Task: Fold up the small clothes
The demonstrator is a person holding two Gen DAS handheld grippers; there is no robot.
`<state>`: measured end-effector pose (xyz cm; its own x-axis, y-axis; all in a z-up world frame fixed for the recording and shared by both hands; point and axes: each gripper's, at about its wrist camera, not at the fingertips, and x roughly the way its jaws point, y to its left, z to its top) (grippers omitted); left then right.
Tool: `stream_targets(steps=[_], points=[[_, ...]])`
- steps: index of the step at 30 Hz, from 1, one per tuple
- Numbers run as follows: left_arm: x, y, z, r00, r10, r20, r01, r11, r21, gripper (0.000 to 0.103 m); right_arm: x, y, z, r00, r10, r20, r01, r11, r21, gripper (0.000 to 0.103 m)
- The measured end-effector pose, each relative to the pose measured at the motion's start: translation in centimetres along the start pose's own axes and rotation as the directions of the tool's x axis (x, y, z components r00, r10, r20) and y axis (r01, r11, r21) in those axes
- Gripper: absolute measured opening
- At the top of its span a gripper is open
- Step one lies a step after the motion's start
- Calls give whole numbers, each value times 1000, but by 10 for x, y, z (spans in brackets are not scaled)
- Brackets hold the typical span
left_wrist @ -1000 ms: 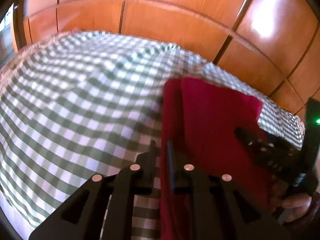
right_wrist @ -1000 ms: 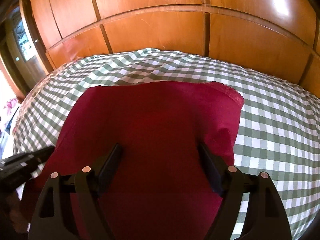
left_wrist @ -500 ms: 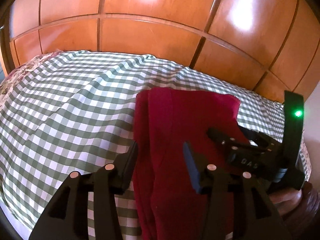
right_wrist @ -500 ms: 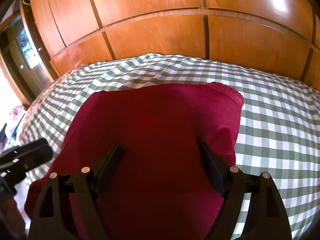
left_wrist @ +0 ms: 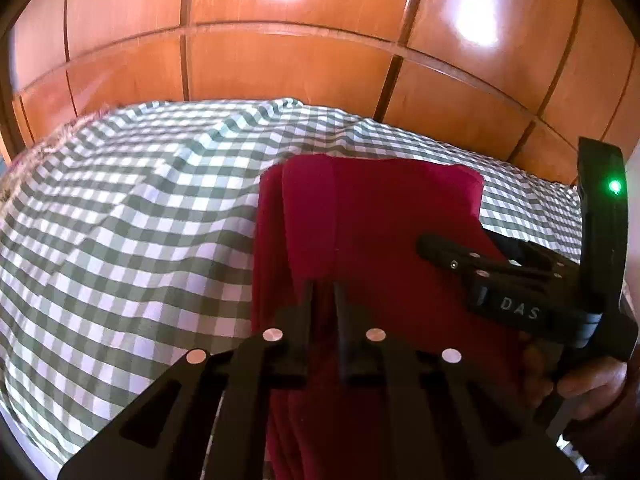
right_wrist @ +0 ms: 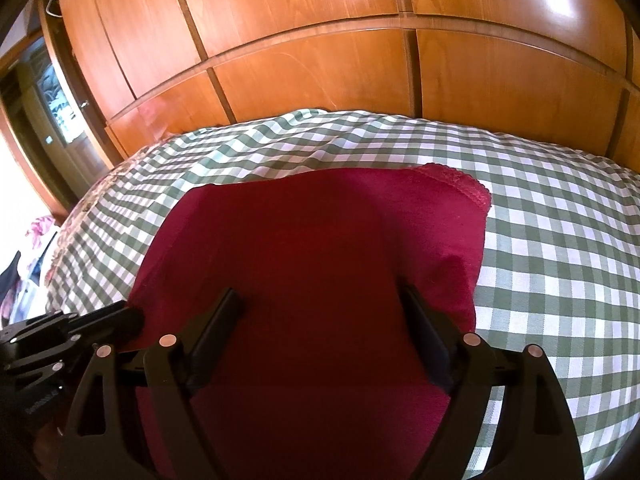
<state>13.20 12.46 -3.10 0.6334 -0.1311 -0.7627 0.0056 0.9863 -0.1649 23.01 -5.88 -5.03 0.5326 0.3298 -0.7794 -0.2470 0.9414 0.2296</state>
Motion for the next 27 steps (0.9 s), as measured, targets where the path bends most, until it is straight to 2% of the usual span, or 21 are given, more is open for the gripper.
stream_targets(steps=[6, 11, 14, 17, 20, 21, 23, 25, 27], points=[[-5, 0, -3, 1000, 11, 13, -11, 1000, 1, 7, 0, 2, 0, 1000, -7, -1, 7, 1000, -9, 82], [-3, 2, -13, 999, 35, 11, -35, 999, -6, 7, 2, 9, 3, 999, -13, -35, 12, 999, -37, 83], [5, 8, -26, 999, 45, 11, -45, 999, -27, 7, 6, 15, 4, 998, -37, -55, 34, 998, -55, 84], [5, 13, -30, 999, 40, 18, -38, 997, -71, 8, 15, 31, 0, 992, -113, -58, 104, 985, -139, 88], [3, 14, -28, 998, 54, 14, -53, 996, -77, 17, 14, 29, 2, 992, -108, -62, 99, 986, -133, 89], [2, 14, -28, 998, 59, 14, -58, 995, -77, 19, 12, 25, 4, 994, -90, -63, 82, 989, -119, 89], [-1, 15, -28, 996, 83, 12, -82, 994, -70, 32, 2, 19, 6, 997, -45, -57, 40, 995, -89, 91], [-3, 18, -29, 994, 106, 14, -105, 992, -71, 39, -17, 13, 7, 1000, 11, -26, -13, 998, -59, 95], [-4, 22, -31, 995, 100, 11, -99, 992, -80, 42, -34, 0, 5, 999, 39, 0, -39, 999, -16, 97]])
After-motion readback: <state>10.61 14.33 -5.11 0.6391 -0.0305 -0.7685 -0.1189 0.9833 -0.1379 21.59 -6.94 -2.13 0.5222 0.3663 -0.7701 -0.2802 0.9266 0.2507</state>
